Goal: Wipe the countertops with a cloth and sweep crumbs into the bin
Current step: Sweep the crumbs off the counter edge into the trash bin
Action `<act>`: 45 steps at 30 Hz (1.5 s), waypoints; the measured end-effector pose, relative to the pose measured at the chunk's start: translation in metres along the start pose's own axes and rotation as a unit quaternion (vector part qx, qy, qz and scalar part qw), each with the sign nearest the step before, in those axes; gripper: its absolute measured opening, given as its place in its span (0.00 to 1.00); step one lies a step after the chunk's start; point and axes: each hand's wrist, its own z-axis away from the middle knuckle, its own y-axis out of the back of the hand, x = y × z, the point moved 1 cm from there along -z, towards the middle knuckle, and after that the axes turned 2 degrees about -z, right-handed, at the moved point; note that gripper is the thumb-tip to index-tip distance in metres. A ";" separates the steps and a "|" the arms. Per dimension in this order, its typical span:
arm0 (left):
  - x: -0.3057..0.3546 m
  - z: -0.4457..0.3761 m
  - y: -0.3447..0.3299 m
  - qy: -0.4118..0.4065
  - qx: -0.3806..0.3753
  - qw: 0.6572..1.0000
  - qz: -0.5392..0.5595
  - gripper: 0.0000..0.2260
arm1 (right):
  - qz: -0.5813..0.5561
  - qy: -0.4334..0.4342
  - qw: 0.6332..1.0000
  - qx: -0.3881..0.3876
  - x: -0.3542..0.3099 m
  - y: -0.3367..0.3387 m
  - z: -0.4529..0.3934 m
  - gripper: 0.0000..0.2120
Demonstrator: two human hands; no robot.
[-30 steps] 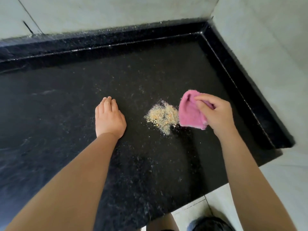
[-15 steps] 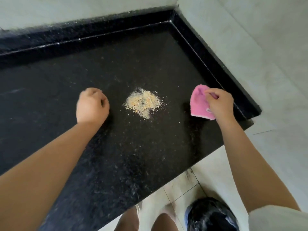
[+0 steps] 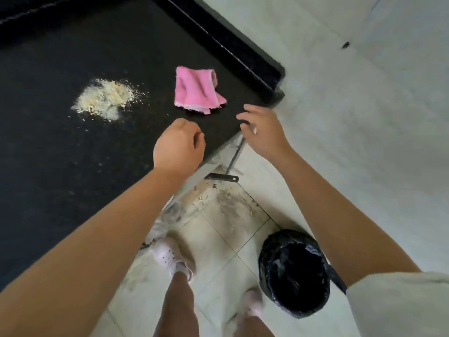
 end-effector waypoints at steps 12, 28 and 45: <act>0.150 0.125 -0.177 -0.027 -0.320 0.922 -0.215 0.15 | -0.065 -0.204 0.975 -0.057 0.179 0.019 0.236 0.13; 0.060 0.247 -0.452 0.091 -0.521 0.835 -0.150 0.18 | 0.056 -0.610 0.777 -0.142 0.402 -0.179 0.460 0.25; 0.026 0.219 -0.444 0.260 -0.452 0.853 -0.024 0.14 | -0.126 -0.719 0.683 -0.044 0.370 -0.209 0.449 0.16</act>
